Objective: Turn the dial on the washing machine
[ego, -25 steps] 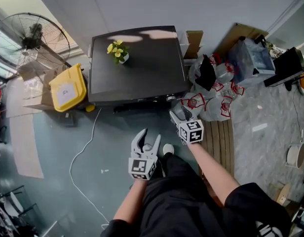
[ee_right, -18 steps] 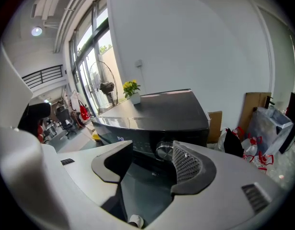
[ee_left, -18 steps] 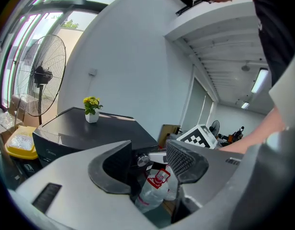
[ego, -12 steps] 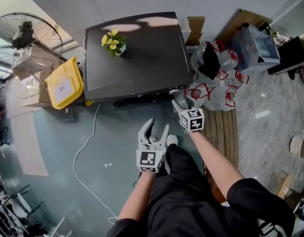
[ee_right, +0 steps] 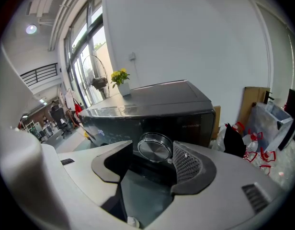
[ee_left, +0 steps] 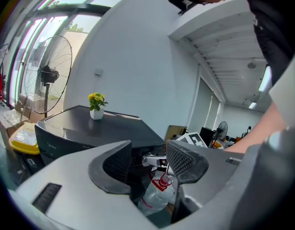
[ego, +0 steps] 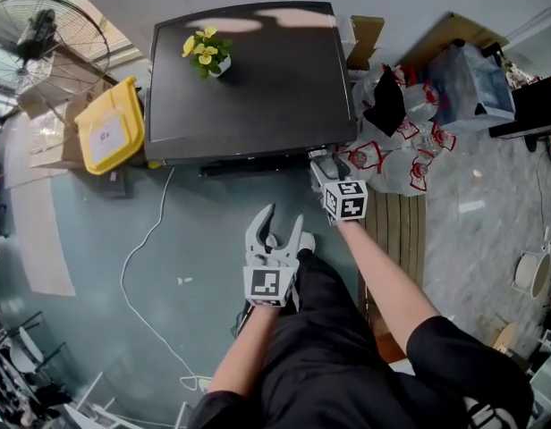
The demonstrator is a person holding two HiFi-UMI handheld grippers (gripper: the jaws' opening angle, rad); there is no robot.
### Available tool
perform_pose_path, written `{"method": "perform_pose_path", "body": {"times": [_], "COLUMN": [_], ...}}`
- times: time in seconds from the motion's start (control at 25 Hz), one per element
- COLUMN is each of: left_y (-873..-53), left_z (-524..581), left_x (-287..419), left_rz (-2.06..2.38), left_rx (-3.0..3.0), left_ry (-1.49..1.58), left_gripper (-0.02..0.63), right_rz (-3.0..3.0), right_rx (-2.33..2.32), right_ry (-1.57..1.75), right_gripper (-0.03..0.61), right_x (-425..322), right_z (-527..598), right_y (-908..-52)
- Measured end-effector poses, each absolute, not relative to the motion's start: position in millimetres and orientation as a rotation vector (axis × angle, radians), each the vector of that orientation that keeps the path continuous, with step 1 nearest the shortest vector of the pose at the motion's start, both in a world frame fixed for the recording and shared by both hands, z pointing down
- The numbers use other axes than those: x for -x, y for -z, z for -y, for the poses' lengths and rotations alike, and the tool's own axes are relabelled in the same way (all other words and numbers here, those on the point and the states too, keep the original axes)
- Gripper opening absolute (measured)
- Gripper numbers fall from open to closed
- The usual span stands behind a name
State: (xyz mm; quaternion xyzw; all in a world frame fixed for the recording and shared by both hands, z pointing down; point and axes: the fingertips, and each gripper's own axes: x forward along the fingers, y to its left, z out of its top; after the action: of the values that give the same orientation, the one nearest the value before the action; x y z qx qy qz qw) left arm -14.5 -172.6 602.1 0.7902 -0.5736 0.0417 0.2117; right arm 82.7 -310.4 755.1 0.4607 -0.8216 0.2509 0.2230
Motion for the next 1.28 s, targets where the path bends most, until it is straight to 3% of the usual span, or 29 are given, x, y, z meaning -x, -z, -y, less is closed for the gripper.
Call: {"method": "perform_pose_path", "body": {"times": [1.28], "left_y": [-603.9], "left_z": [140.2], "left_x": [14.6], "left_rz": [1.74], "left_rx": [-2.092], "left_ry": [-0.098], "left_gripper": [0.201], "right_rz": [2.264], "right_rx": [-1.33], "right_ry": [-0.81], "right_gripper": [0.236], "right_x": [-78.7], "right_z": [317.8], "right_y": [-780.2]}}
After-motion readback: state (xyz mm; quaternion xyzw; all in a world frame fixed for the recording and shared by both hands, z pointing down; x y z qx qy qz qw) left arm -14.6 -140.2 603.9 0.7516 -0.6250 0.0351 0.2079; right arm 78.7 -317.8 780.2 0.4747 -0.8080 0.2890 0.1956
